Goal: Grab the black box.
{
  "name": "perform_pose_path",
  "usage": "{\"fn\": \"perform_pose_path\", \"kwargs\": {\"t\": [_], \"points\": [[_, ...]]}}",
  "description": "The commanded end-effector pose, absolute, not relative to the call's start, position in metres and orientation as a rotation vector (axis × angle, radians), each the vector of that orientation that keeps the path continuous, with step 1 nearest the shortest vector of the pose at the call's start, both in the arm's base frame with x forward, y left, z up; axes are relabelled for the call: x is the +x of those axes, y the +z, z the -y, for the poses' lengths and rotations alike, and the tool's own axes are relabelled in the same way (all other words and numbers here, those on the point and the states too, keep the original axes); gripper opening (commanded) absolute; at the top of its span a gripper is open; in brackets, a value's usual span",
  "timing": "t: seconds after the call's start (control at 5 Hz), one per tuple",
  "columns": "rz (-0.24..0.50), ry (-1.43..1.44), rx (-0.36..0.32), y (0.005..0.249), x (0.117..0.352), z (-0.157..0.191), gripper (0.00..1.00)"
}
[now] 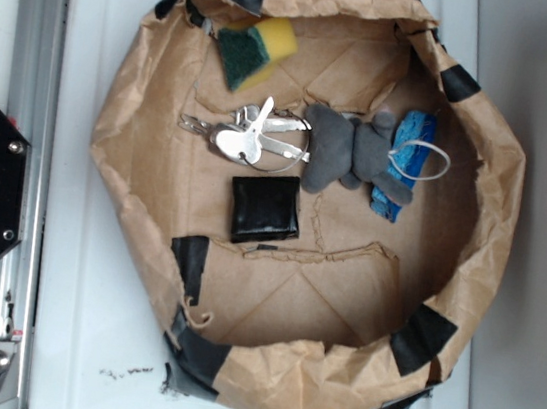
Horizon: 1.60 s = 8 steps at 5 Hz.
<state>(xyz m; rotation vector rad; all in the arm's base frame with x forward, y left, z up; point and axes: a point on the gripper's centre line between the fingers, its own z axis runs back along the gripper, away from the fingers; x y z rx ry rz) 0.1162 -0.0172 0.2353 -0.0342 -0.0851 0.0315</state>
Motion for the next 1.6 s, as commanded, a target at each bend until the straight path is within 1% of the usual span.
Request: {"fn": "perform_pose_path", "kwargs": {"t": [0.0,0.2,0.4,0.6,0.8,1.0,1.4], "points": [[0.085,0.032,-0.034,0.235,0.116,0.017,1.00],[0.107,0.129,0.006,0.224,0.154,0.021,1.00],[0.059,0.227,0.041,0.201,0.183,0.017,1.00],[0.097,0.346,0.034,0.188,0.208,0.013,1.00],[0.203,0.596,-0.018,0.171,0.229,0.001,1.00],[0.239,0.851,-0.080,0.170,0.232,-0.023,1.00],[0.239,0.851,-0.080,0.170,0.232,-0.023,1.00]]}}
